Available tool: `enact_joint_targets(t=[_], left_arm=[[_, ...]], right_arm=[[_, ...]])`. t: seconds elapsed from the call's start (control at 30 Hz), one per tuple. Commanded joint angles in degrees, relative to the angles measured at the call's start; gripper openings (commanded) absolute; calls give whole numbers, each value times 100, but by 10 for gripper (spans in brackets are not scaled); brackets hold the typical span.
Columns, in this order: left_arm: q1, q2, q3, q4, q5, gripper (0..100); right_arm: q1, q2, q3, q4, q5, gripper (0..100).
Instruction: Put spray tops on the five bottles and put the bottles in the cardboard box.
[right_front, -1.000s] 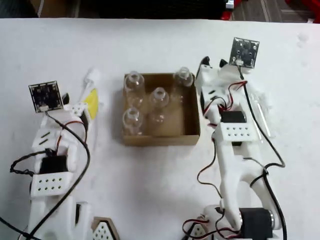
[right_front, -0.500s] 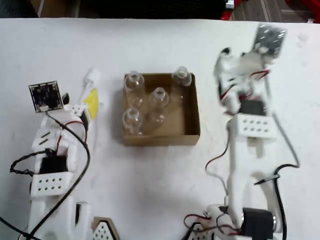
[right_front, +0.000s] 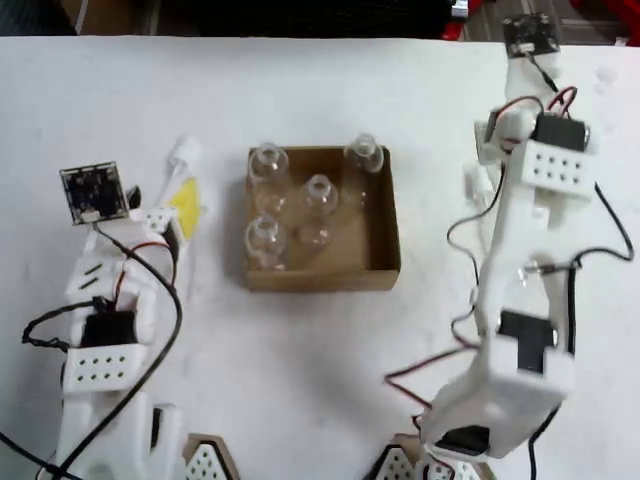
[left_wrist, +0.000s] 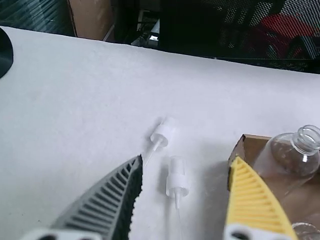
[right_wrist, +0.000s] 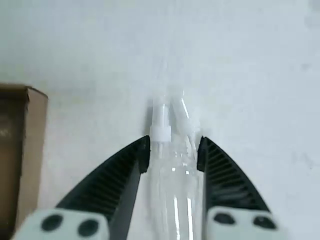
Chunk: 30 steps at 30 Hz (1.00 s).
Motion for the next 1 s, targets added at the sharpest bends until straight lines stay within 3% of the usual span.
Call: enact_joint_targets(t=[0.0, 0.27, 0.43, 0.97], left_arm=[[215, -101, -35, -132, -308, 268], [242, -145, 62, -176, -440, 268], [233, -145, 62, -176, -440, 268], [224, -145, 62, -185, -448, 268]], right_arm=[[92, 971, -1688, 1033, 598, 141], [180, 3521, -4782, 2422, 905, 141], [462, 4549, -6215, 2703, 914, 141], [611, 5015, -5908, 2730, 1424, 139]])
